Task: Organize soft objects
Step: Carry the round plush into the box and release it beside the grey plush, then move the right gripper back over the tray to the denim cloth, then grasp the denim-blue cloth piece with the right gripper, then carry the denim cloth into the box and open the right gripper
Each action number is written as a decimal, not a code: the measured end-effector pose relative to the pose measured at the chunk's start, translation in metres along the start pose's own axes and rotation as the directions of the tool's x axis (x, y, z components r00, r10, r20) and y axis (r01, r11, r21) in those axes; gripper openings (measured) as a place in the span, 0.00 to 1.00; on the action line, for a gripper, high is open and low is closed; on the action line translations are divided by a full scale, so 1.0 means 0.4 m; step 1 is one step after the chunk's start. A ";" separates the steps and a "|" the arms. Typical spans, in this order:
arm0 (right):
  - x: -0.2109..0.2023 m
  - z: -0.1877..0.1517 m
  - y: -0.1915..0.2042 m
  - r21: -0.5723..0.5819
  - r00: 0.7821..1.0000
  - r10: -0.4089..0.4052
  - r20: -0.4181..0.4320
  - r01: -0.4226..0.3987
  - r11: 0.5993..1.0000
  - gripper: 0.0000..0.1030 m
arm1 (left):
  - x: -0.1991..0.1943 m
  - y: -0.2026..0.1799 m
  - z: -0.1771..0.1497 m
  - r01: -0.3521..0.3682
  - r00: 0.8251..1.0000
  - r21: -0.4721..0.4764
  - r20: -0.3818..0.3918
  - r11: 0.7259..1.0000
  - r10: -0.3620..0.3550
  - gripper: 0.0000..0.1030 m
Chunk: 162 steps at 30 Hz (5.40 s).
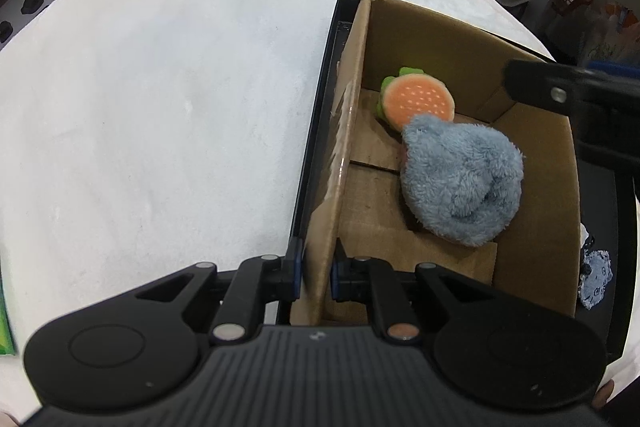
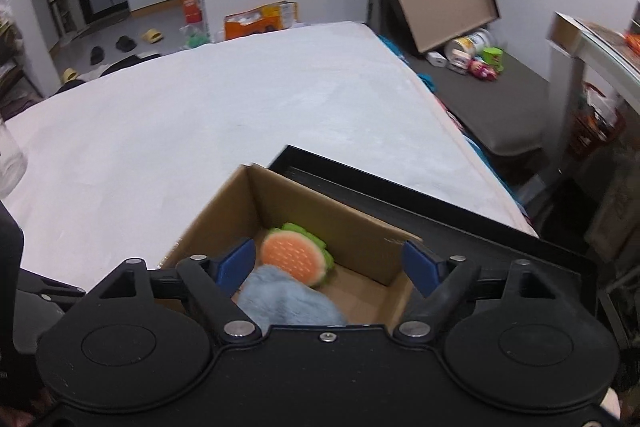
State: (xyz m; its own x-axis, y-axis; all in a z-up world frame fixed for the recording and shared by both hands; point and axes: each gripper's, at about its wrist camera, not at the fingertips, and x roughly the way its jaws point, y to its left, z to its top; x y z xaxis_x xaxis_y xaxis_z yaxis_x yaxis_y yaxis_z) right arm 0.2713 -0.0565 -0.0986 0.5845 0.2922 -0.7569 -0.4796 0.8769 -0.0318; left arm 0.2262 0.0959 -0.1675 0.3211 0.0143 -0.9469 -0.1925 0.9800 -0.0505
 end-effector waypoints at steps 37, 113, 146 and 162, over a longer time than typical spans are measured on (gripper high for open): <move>-0.111 -0.268 -0.236 0.297 0.990 -0.117 -0.076 0.134 0.946 0.79 | -0.068 -0.118 -0.054 -0.182 0.983 0.072 0.013 0.981 0.182 0.58; -0.115 -0.288 -0.276 0.335 0.978 -0.150 -0.148 0.192 0.922 0.09 | -0.100 -0.103 -0.068 -0.220 0.974 0.031 0.061 0.975 0.218 0.66; -0.128 -0.076 -0.088 0.185 0.998 -0.060 0.019 0.056 0.981 0.09 | -0.101 -0.022 -0.061 -0.129 0.983 -0.013 0.134 0.992 0.130 0.62; -0.016 -0.022 -0.010 0.057 0.995 -0.101 -0.021 0.102 0.993 0.10 | -0.042 -0.009 -0.052 -0.032 0.995 0.011 0.098 0.999 0.031 0.13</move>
State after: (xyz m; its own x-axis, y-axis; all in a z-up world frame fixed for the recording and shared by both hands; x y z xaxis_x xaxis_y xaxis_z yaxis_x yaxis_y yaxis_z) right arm 0.2639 -0.0652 -0.0994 0.6163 0.1943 -0.7632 -0.3791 0.9226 -0.0713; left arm 0.2021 0.0880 -0.1580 0.4042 0.0638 -0.9124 -0.1921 0.9812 -0.0164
